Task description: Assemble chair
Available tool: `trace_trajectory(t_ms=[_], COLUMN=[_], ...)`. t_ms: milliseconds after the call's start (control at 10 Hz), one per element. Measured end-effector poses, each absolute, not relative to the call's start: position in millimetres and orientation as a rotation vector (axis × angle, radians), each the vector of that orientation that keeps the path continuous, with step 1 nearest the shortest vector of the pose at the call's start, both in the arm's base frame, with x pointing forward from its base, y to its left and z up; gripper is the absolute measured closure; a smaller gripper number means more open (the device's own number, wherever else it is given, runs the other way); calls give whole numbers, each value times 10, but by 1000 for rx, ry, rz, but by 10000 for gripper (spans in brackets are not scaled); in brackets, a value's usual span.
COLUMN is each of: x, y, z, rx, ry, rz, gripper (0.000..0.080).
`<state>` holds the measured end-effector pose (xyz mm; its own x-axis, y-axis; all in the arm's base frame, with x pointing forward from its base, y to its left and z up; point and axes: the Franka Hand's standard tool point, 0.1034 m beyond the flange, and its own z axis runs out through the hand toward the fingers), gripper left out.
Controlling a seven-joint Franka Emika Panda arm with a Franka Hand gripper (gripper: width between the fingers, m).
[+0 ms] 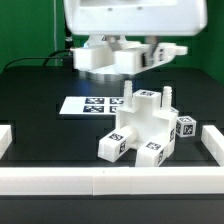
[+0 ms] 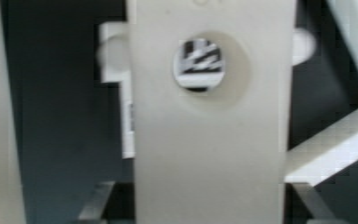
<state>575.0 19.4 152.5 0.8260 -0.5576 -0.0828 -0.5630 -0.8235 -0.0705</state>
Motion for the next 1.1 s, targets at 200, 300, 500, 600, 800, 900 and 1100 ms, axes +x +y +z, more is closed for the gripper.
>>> trace_trajectory(t_ms=[200, 300, 500, 600, 800, 900, 1100], x=[5756, 5756, 5751, 5759, 5789, 5808, 5800], y=[274, 261, 270, 311, 415, 375, 382], z=[1484, 1482, 1469, 1422, 1330, 1318, 1309], rx=[-2924, -2924, -2925, -2927, -2935, -2946, -2945], ry=[873, 877, 875, 888, 880, 832, 838], rz=[95, 95, 98, 93, 84, 69, 72], gripper=[515, 515, 515, 515, 515, 515, 515])
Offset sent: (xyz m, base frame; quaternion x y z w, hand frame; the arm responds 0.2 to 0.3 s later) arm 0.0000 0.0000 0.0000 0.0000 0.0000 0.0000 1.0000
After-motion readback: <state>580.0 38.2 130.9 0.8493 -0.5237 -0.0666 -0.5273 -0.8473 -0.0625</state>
